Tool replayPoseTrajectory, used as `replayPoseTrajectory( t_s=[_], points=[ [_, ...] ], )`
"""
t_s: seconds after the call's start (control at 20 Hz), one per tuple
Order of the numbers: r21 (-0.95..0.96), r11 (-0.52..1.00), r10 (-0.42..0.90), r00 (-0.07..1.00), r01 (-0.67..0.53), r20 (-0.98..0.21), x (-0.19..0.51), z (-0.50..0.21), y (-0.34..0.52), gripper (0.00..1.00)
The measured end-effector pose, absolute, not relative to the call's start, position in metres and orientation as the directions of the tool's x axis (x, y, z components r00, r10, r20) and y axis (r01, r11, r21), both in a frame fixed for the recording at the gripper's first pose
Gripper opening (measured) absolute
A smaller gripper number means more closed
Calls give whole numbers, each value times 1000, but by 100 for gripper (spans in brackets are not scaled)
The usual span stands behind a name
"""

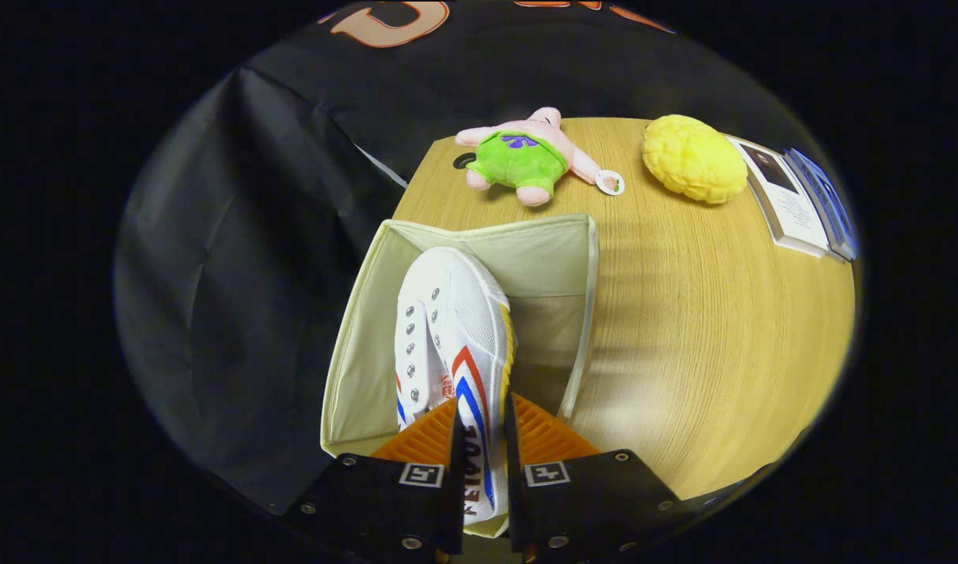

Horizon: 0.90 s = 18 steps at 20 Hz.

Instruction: Open the storage box then place both shoes into the box .Put the left shoe in first, then the right shoe, with the right side of both shoes facing outward in a uniform manner.

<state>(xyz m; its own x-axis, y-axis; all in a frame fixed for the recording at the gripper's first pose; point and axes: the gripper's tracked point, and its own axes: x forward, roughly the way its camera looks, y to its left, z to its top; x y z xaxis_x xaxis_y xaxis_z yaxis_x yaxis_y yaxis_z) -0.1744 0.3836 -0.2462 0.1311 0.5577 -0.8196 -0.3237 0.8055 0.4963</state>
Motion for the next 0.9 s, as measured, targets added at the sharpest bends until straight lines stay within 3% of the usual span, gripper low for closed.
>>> replayPoseTrajectory(
  t_s=[0.15, 0.5, 0.7, 0.9],
  points=[
    [517, 794, 587, 184, -319, -788, -161, -226, 379, 43],
    [523, 770, 638, 404, -366, -656, -105, -155, 335, 75],
    [485, 786, 616, 544, -382, -570, -76, -118, 297, 89],
    [369, 843, 533, 707, -393, -465, -44, -73, 243, 96]
  ],
)
